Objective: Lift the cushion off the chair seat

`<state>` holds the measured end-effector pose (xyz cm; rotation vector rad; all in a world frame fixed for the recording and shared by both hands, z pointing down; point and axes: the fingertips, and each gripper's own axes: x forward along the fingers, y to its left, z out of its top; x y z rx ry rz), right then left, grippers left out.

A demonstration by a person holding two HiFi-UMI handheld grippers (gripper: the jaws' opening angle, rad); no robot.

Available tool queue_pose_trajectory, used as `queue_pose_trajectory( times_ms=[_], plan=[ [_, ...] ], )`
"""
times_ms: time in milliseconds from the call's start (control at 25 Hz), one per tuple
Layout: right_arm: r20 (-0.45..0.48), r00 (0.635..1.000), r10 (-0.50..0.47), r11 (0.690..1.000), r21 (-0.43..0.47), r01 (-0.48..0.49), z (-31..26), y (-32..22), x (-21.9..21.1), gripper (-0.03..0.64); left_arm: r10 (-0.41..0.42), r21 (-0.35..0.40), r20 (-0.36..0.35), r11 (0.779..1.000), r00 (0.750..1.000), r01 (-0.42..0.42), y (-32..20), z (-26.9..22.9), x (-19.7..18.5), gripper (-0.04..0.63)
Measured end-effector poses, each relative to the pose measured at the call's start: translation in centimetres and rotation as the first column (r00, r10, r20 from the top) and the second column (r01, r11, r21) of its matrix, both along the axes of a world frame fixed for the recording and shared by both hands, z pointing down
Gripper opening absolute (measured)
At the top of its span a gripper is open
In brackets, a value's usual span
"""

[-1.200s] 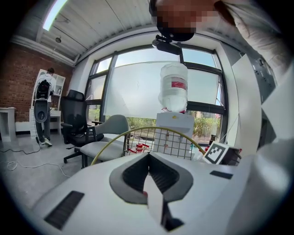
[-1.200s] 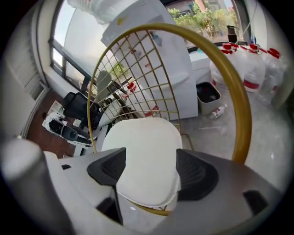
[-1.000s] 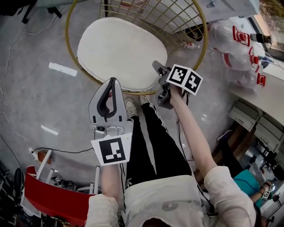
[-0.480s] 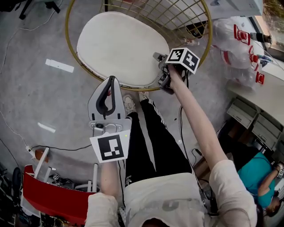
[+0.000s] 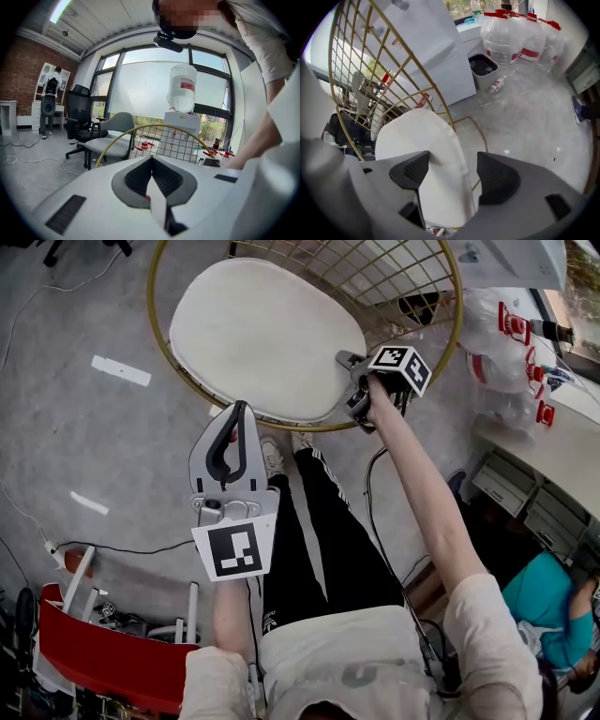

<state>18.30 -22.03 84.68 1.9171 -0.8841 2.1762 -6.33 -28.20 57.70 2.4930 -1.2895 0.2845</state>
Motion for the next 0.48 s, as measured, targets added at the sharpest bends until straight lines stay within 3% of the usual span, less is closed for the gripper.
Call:
queue_pose_trajectory(
  times_ms=[360, 480],
  plan=[
    [-0.034, 0.999, 0.000, 0.997, 0.081, 0.003, 0.3, -0.6, -0.2, 0.320, 0.000, -0.027, 0.003, 1.000, 1.000, 0.000, -0.1, 1.3, -0.4, 0.012],
    [-0.104, 0.990, -0.096, 0.991, 0.088, 0.105, -0.9, -0.9, -0.5, 0.238, 0.005, -0.023, -0.003, 1.000, 1.000, -0.005, 0.0, 1.2, -0.1, 0.012]
  ],
)
